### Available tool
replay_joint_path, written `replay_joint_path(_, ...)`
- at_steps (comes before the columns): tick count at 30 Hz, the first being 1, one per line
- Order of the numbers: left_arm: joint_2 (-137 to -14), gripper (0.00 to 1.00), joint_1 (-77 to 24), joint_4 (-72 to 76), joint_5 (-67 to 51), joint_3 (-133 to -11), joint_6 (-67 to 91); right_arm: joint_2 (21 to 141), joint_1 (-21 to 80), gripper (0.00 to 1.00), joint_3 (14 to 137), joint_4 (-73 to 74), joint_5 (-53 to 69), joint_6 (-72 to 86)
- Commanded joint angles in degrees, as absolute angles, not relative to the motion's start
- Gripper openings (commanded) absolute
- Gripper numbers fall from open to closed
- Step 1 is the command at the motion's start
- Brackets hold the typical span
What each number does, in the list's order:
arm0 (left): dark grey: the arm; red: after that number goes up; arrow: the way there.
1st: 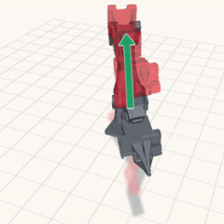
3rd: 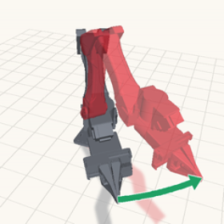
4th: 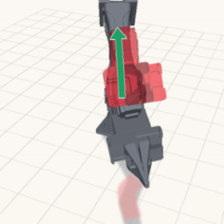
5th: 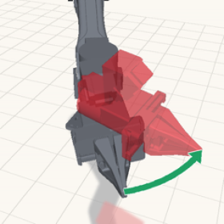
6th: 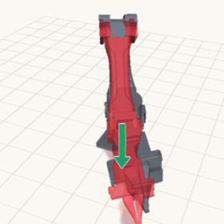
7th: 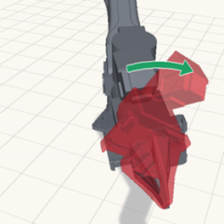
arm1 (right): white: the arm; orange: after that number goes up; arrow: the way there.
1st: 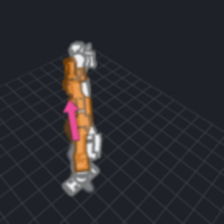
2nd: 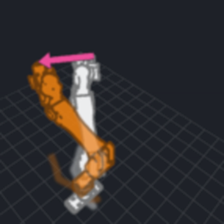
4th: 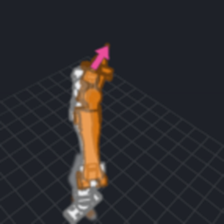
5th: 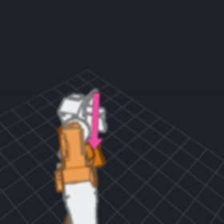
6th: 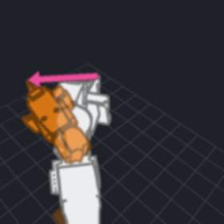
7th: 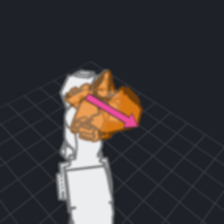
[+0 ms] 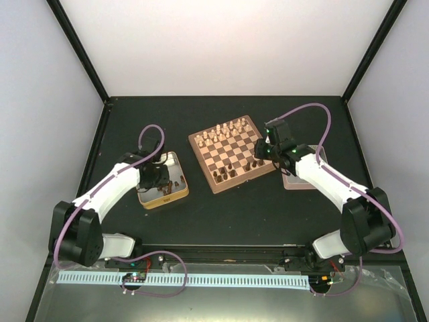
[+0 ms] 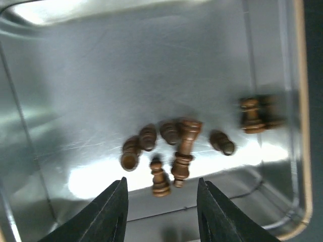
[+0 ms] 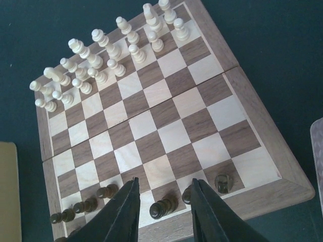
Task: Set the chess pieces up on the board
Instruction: Pick up the chess piece from the storage box.
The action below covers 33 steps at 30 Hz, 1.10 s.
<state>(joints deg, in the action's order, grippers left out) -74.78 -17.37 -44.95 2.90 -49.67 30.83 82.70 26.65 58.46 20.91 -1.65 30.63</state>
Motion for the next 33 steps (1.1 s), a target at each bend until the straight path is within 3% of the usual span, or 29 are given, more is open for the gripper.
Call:
replay_joint_path(1,-76.6,0.37,-15.0,-49.4,6.2,-49.0,31.4,82.9,26.8,0.27,58.3,21.3,1.0,30.4)
replay_joint_path(8,-83.1,0.36,-13.5,-46.4,2.9,-48.5,29.8,84.4,26.8,0.23,59.2,21.3,1.8,30.0)
replay_joint_path(19,-89.3,0.20,-12.1,-42.4,5.9,-51.1,28.0,85.0,26.7,0.19,59.7,20.8,2.3,30.4)
replay_joint_path(22,-88.9,0.15,-12.1,-41.7,6.4,-51.7,27.1,84.9,26.8,0.19,59.8,21.0,2.0,30.4)
replay_joint_path(33,-84.5,0.12,-12.2,-42.6,7.0,-53.2,25.3,84.0,26.7,0.18,58.7,20.5,1.9,30.9)
